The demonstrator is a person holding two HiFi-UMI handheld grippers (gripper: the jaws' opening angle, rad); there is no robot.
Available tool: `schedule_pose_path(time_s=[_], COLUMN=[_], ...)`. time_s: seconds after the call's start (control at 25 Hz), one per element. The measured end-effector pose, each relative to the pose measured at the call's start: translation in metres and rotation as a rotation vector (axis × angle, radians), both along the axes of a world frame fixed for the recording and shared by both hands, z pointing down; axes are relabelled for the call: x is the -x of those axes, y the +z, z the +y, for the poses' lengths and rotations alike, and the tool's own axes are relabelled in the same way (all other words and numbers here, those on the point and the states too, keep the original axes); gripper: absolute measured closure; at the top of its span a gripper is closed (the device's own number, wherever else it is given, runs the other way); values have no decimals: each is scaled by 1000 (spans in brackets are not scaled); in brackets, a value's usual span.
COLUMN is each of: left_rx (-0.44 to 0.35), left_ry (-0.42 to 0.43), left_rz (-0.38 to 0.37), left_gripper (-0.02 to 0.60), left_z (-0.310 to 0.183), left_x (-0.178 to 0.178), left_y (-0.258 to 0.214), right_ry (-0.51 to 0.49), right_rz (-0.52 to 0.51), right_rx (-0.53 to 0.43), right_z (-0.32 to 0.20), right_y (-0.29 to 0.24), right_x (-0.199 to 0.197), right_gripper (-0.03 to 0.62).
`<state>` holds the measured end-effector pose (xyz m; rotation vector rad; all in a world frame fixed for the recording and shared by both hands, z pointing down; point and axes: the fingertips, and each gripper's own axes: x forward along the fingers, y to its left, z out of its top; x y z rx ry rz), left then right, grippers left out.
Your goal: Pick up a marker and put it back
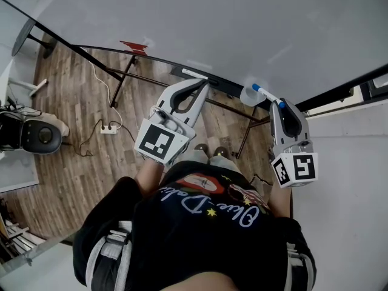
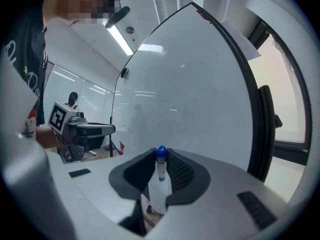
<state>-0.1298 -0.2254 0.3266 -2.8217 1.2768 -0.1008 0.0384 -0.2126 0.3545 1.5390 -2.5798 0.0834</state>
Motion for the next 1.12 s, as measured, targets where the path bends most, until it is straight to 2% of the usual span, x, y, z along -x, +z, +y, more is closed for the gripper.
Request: schedule_pose_path(time_s=[1.12], left_rx=[11], left_ry=[-70], left_rz=[-22], left_gripper=[578], left_z=[-9], left_x=[13], left_y=[2], right_ry=[-34], right_rz=[50], right_rx=[131], right_z=[-28], right_y=[69], right_x=[11], right_gripper=[526])
